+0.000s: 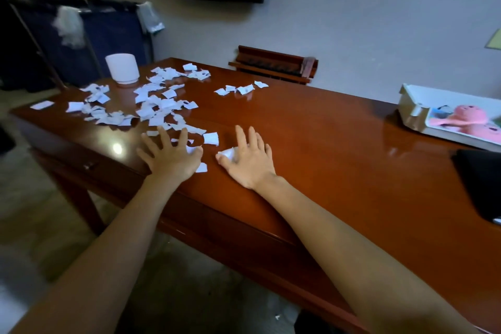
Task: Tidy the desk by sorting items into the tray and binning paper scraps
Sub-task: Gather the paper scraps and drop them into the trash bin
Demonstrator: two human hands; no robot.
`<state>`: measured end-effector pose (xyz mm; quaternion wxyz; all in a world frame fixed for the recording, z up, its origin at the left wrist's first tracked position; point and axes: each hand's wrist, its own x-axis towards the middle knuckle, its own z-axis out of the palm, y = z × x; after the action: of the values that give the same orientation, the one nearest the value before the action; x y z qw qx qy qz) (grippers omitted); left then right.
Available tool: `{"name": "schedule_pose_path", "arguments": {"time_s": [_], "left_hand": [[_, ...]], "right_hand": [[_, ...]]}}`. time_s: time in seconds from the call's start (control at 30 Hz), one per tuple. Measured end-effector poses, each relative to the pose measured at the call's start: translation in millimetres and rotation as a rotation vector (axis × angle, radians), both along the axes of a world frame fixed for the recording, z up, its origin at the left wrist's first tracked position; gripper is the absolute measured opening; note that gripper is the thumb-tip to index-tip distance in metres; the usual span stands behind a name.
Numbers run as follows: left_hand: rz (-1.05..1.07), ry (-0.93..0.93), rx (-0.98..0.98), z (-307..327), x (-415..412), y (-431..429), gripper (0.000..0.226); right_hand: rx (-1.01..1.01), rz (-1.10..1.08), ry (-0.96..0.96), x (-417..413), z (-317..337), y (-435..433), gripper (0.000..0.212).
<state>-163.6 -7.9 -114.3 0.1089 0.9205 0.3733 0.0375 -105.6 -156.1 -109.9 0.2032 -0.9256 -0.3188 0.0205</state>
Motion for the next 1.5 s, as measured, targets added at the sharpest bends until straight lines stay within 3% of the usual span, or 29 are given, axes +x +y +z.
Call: {"name": "schedule_pose_path", "arguments": {"time_s": [0.2, 0.37, 0.6, 1.13, 1.23, 1.37, 1.5], "left_hand": [[-0.141, 0.032, 0.1, 0.8, 13.2, 29.9, 0.072], [-0.24, 0.102, 0.059, -0.7, 26.4, 44.8, 0.06], [-0.387, 0.017, 0.052, -3.7, 33.2, 11.8, 0.051], [-0.946, -0.245, 0.031, -6.4, 67.0, -206.0, 0.041], [-0.931, -0.282, 0.039, -3.1, 66.5, -227.3, 0.049], [-0.814, -0.312, -0.071, 5.3, 76.7, -241.3, 0.062], [-0.764, -0.084, 0.023, -1.5, 96.9, -241.2, 0.069]], "right_hand": [[-0.1, 0.233, -0.065, 22.5, -3.9, 24.8, 0.064], [-0.182, 0.28, 0.009, 32.7, -2.6, 31.2, 0.049], [-0.113, 0.141, -0.025, 47.2, -4.7, -21.7, 0.049], [-0.135, -0.382, -0.082, 37.4, -0.6, -241.0, 0.042], [-0.116, -0.498, -0.088, 31.1, 1.0, -267.8, 0.043], [-0.109, -0.521, -0.102, 33.1, 2.2, -282.2, 0.066], [-0.219, -0.47, -0.138, 46.7, 0.8, -279.2, 0.063]]}}
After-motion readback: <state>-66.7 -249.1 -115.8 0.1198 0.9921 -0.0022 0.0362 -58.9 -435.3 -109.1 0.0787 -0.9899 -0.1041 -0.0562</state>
